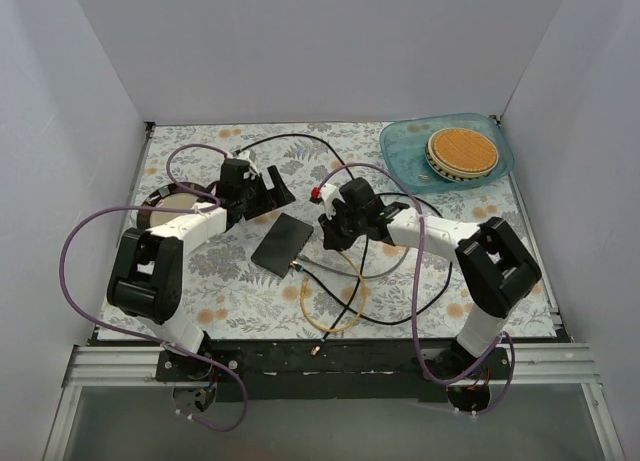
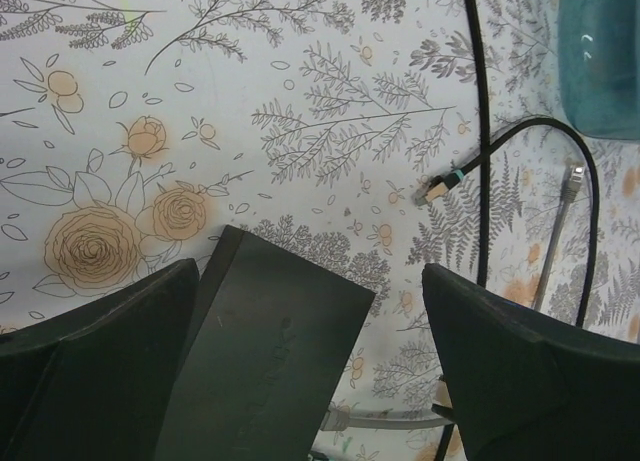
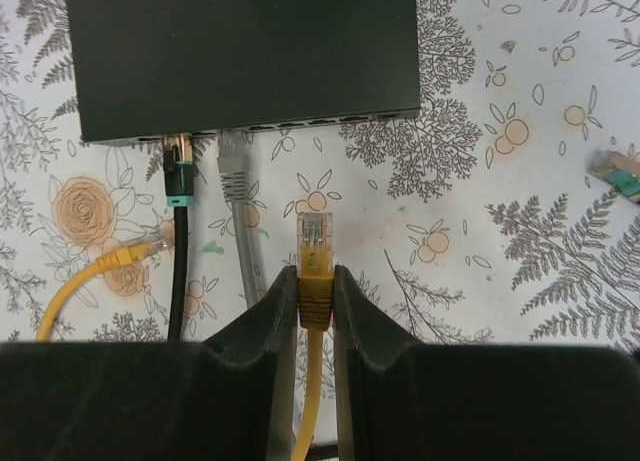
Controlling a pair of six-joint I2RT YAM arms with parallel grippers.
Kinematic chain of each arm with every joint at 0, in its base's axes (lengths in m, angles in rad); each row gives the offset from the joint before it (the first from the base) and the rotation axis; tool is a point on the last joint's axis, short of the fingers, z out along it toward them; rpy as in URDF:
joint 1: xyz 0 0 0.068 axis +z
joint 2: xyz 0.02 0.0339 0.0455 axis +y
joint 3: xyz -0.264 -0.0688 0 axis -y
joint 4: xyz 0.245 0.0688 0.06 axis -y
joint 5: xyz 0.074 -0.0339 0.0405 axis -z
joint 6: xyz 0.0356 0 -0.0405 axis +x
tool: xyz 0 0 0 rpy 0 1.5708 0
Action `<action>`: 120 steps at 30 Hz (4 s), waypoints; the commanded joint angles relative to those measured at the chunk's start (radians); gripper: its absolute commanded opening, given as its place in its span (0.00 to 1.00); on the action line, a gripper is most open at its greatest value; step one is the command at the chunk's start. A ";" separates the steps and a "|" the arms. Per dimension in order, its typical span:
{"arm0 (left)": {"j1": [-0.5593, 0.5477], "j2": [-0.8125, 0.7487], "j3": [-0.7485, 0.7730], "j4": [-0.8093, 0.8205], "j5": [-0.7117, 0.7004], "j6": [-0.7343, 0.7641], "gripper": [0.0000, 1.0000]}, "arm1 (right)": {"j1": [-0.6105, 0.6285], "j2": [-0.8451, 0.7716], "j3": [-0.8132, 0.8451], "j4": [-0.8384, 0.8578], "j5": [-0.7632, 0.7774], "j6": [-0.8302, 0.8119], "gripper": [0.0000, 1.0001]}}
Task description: Insert the plug into the switch port
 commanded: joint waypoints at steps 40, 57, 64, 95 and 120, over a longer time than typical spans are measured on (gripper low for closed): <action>0.022 0.067 -0.153 0.067 -0.036 0.008 0.77 | 0.164 0.340 0.347 -0.218 0.225 0.023 0.01; 0.022 0.064 -0.219 0.148 0.060 0.017 0.66 | 0.167 0.386 0.423 -0.250 0.223 0.038 0.01; 0.022 0.081 -0.228 0.171 0.122 0.014 0.61 | 0.172 0.382 0.410 -0.201 0.215 0.049 0.01; 0.022 0.090 -0.303 0.234 0.234 -0.044 0.51 | 0.172 0.305 0.324 0.081 0.280 0.137 0.01; -0.029 0.084 -0.346 0.263 0.267 -0.077 0.48 | 0.170 0.261 0.282 0.323 0.333 0.143 0.01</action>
